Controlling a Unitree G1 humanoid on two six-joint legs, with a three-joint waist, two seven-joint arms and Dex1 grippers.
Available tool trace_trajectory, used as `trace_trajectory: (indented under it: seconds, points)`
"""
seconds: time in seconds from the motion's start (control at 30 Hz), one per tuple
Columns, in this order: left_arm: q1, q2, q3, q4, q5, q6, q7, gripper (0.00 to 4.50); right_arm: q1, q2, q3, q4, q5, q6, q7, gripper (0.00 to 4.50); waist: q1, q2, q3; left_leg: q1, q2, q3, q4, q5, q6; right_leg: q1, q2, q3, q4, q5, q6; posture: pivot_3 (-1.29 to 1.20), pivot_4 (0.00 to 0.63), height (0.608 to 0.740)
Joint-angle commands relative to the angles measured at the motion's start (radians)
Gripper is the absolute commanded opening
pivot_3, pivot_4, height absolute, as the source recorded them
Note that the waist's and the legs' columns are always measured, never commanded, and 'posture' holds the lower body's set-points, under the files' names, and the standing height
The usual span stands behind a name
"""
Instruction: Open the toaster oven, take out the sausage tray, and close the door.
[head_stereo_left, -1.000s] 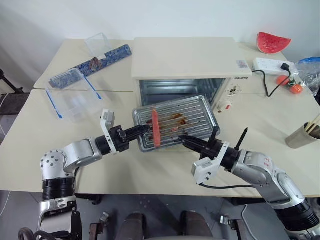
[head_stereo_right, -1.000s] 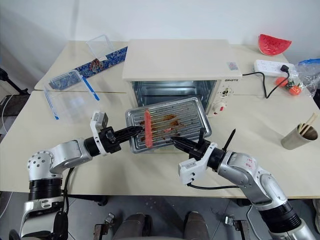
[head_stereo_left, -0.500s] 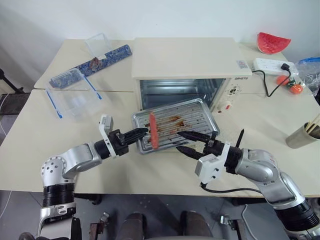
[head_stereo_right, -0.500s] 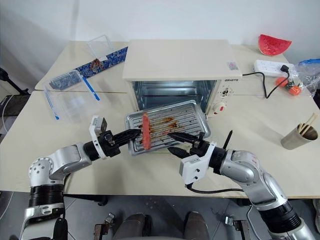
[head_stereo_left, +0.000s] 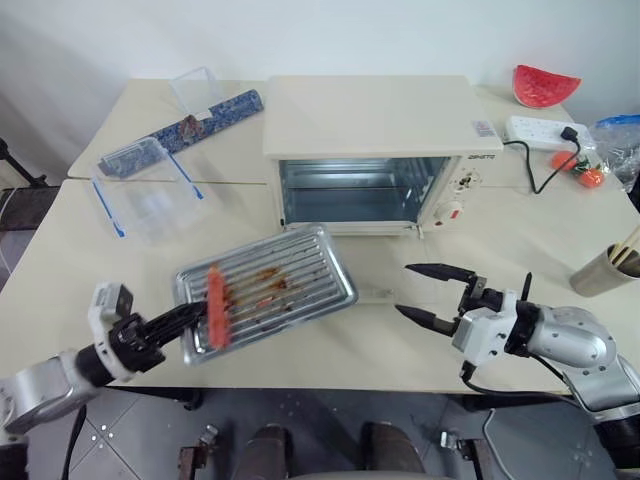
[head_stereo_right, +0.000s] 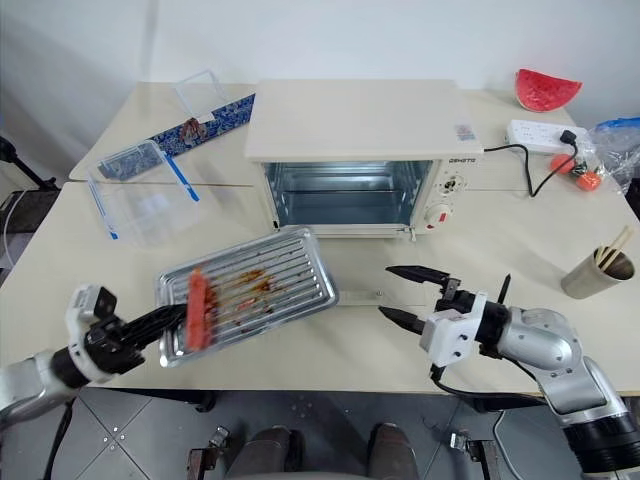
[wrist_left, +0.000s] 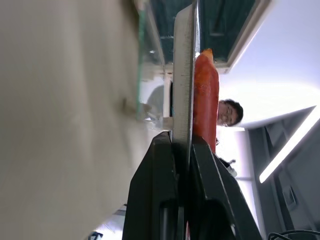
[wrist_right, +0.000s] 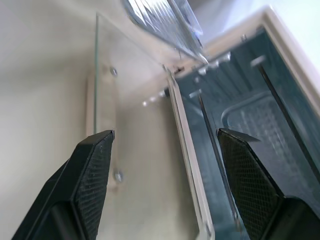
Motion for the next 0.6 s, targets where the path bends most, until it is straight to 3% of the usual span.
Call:
trace_trajectory:
  seconds: [0.03,0.17,0.2,0.27,0.53,0.6]
  points:
    - [0.100,-0.024,0.147,0.000,-0.028,-0.062,-0.055,0.00,0.005,-0.024,-0.039,0.054,0.107,0.024,0.052,3.40,0.000,0.000,0.000,0.000,0.000,0.000,0.000,0.000,0.000,0.000,0.000,0.000,0.000,0.000,0.000,0.00,0.150,0.740]
    - [0.169,-0.093,0.272,0.008,-0.028,-0.119,-0.084,0.00,0.010,-0.013,-0.057,0.085,0.221,0.138,0.108,3.40,0.000,0.000,0.000,0.000,0.001,0.000,0.000,0.000,0.000,0.000,0.000,0.000,-0.001,0.000,-0.001,0.00,0.150,0.740]
    - [0.182,-0.111,0.302,0.011,-0.028,-0.133,-0.086,0.00,0.010,-0.010,-0.065,0.100,0.248,0.161,0.123,3.23,0.001,0.000,0.000,0.000,0.001,0.000,0.000,0.000,0.000,0.000,0.000,0.000,-0.001,0.000,-0.001,0.00,0.150,0.740]
    - [0.209,-0.139,0.341,0.014,-0.028,-0.156,-0.080,0.00,0.009,-0.005,-0.082,0.131,0.286,0.194,0.147,2.77,0.001,0.000,0.000,0.000,0.001,0.000,0.000,0.000,0.000,0.000,0.000,0.000,-0.001,0.000,-0.001,0.00,0.150,0.740]
    - [0.188,-0.229,0.369,-0.015,-0.028,-0.262,-0.017,0.00,-0.063,-0.004,-0.118,0.402,0.298,0.278,0.249,0.07,0.002,-0.001,-0.001,0.001,0.001,0.001,0.001,-0.001,0.001,0.001,0.000,0.000,-0.003,0.000,-0.001,0.00,0.150,0.740]
    - [0.171,-0.234,0.363,-0.015,-0.028,-0.274,0.000,0.00,-0.086,0.009,-0.118,0.447,0.289,0.286,0.253,0.02,0.001,-0.002,-0.001,0.001,0.001,0.002,0.001,-0.001,0.001,0.001,0.000,0.000,-0.003,0.000,-0.001,0.00,0.150,0.740]
